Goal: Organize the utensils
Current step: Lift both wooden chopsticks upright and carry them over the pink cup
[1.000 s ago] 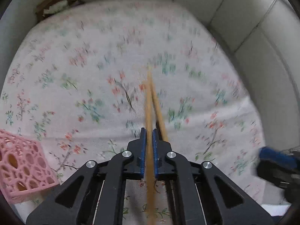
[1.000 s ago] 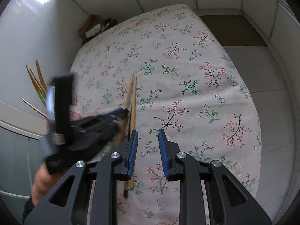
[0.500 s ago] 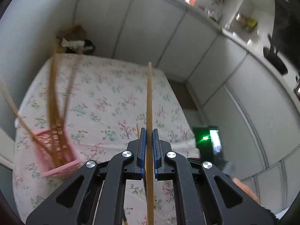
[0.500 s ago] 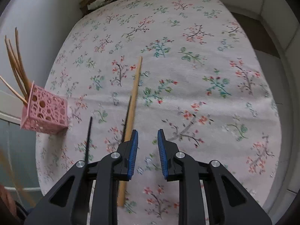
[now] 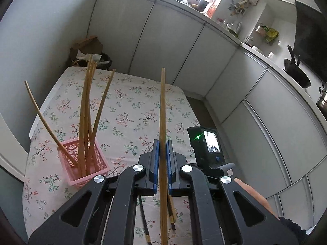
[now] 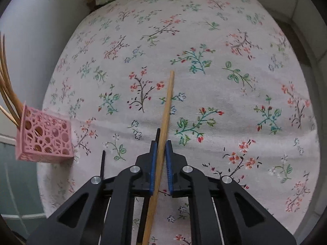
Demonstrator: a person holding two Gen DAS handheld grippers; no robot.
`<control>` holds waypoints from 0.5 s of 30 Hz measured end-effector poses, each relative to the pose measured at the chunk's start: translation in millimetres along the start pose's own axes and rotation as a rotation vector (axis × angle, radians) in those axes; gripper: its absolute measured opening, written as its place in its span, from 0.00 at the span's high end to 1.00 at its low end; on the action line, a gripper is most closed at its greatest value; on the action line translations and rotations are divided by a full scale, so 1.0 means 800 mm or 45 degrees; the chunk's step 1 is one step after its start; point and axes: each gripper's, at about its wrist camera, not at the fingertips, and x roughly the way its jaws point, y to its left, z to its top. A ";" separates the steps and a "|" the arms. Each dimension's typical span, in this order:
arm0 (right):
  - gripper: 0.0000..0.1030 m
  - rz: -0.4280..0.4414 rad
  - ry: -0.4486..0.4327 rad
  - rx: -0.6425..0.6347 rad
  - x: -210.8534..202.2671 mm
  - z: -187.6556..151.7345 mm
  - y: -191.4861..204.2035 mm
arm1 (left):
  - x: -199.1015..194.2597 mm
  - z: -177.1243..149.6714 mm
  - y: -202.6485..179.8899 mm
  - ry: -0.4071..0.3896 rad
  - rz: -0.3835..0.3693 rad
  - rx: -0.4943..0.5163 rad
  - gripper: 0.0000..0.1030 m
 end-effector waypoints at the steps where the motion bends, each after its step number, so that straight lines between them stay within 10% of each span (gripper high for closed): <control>1: 0.92 -0.009 -0.002 -0.013 0.000 -0.001 0.002 | -0.001 0.000 0.001 0.000 0.004 0.000 0.94; 15: 0.93 0.117 -0.312 -0.019 -0.119 -0.035 -0.002 | -0.031 0.006 0.015 -0.147 -0.009 -0.027 0.94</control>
